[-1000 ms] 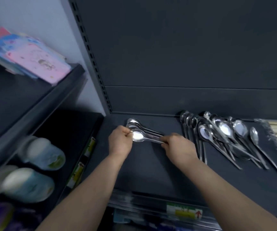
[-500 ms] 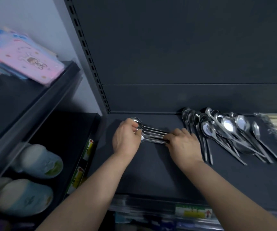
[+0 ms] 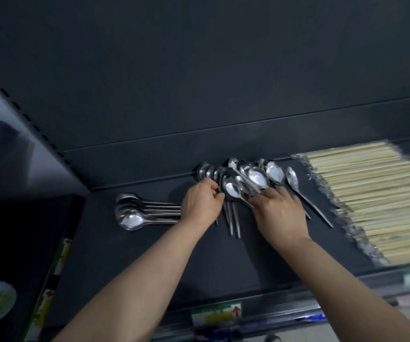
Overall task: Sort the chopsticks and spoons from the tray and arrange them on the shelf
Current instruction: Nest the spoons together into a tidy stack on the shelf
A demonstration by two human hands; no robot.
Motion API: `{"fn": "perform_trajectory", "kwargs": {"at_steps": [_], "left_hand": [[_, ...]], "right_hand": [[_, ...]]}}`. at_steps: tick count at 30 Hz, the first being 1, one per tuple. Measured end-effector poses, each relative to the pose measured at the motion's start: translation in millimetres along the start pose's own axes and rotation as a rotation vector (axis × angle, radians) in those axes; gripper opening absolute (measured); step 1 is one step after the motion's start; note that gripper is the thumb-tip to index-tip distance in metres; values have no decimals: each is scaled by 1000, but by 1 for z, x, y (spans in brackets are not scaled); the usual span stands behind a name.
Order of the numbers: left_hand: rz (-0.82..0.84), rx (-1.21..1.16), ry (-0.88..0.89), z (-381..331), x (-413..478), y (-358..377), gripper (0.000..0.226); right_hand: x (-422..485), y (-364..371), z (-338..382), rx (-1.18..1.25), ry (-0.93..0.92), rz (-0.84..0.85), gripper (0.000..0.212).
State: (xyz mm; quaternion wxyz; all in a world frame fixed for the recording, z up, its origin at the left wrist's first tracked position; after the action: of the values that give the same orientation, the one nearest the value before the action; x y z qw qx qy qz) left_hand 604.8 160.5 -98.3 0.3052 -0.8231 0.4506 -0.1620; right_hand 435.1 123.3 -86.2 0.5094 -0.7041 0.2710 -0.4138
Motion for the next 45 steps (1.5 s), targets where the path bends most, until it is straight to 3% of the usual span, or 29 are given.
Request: {"fn": "perform_trajectory", "kwargs": {"at_steps": [4, 8, 16, 22, 27, 30, 33, 37, 40, 42, 45], "left_hand": [[-36, 38, -32, -13, 16, 16, 32], [-38, 82, -96, -13, 21, 23, 10], [-26, -111, -151, -21, 22, 22, 6], [-83, 79, -175, -42, 29, 39, 13], [7, 154, -240, -35, 27, 48, 16], [-6, 62, -202, -37, 26, 45, 16], [-10, -225, -145, -44, 26, 46, 13], [26, -552, -130, -67, 22, 54, 10], [58, -601, -95, -81, 19, 66, 17], [80, -633, -103, -84, 17, 76, 17], [157, -499, -70, -86, 13, 91, 9]], "right_hand": [[1, 7, -31, -17, 58, 25, 14], [3, 18, -45, 50, 67, 54, 10], [9, 24, -55, 223, 50, 158, 30], [12, 24, -68, 279, -1, 188, 27], [11, 25, -68, 300, -54, 239, 26], [12, 21, -69, 320, -38, 230, 25], [16, 10, -67, 411, 15, 236, 33], [17, 10, -64, 570, 58, 419, 32], [7, 24, -64, 904, 135, 641, 21], [4, 30, -74, 1037, 267, 656, 17], [6, 28, -109, 773, 350, 490, 23]]}}
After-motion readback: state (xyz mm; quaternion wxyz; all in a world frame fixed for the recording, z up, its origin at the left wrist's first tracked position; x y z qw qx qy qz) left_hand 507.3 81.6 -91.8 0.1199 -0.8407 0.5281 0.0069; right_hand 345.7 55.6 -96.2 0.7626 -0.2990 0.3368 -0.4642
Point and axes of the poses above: each hand's wrist, its own x-axis towards the middle knuckle, its own y-axis out of the palm, z = x × y, the point moved 7 cm from there along x, towards the middle knuckle, and after that the axes turned 13 degrees about -x, right-handed, at the moved point
